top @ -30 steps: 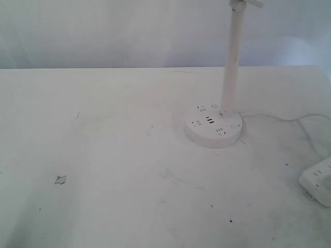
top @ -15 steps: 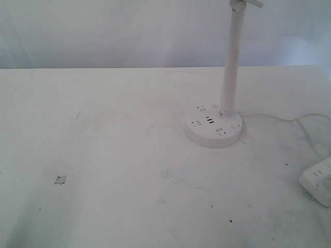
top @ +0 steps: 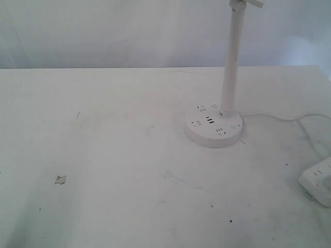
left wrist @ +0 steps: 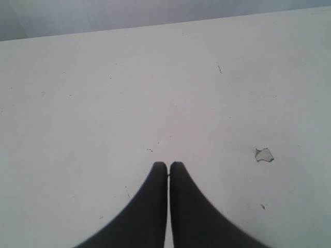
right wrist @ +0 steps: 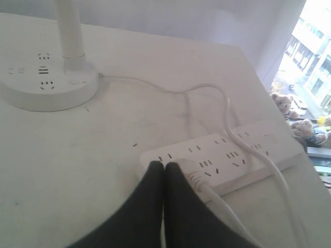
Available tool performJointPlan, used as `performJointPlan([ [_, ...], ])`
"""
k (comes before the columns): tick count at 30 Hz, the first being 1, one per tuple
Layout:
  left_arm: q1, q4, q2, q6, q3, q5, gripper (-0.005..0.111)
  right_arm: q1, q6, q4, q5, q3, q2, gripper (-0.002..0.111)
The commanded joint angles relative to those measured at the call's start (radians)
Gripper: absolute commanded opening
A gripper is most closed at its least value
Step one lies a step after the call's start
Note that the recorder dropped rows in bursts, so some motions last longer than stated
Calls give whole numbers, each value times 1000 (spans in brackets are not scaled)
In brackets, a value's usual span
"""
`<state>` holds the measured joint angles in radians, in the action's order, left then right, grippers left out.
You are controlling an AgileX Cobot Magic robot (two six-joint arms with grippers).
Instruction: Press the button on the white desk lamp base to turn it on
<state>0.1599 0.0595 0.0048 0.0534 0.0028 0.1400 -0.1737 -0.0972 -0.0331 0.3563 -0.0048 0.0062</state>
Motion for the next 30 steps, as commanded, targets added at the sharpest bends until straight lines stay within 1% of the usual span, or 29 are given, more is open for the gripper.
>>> performJointPlan([
  [1, 0, 8, -5, -2, -3, -6, 1, 3, -12, -107, -37, 5, -6, 0],
  [7, 0, 8, -5, -2, -3, -6, 1, 3, -14, -354, -135, 5, -6, 0],
  [11, 0, 8, -5, -2, -3, -6, 1, 3, -12, -584, -285, 5, -6, 0],
  [15, 0, 8, -5, -2, -3, -6, 1, 3, 0, -589, -512, 5, -6, 0],
  [19, 0, 8, -5, -2, -3, -6, 1, 3, 185, -584, -740, 5, -6, 0],
  [22, 0, 8, -5, -2, -3, -6, 1, 3, 451, -584, -902, 5, -6, 0],
  [25, 0, 8, -5, -2, -3, -6, 1, 3, 655, -572, -1040, 5, -6, 0],
  [27, 0, 8, -5, -2, -3, -6, 1, 3, 748, -571, -1119, 5, -6, 0],
  [30, 0, 8, -5, -2, -3, -6, 1, 3, 835, -571, -1224, 5, -6, 0],
])
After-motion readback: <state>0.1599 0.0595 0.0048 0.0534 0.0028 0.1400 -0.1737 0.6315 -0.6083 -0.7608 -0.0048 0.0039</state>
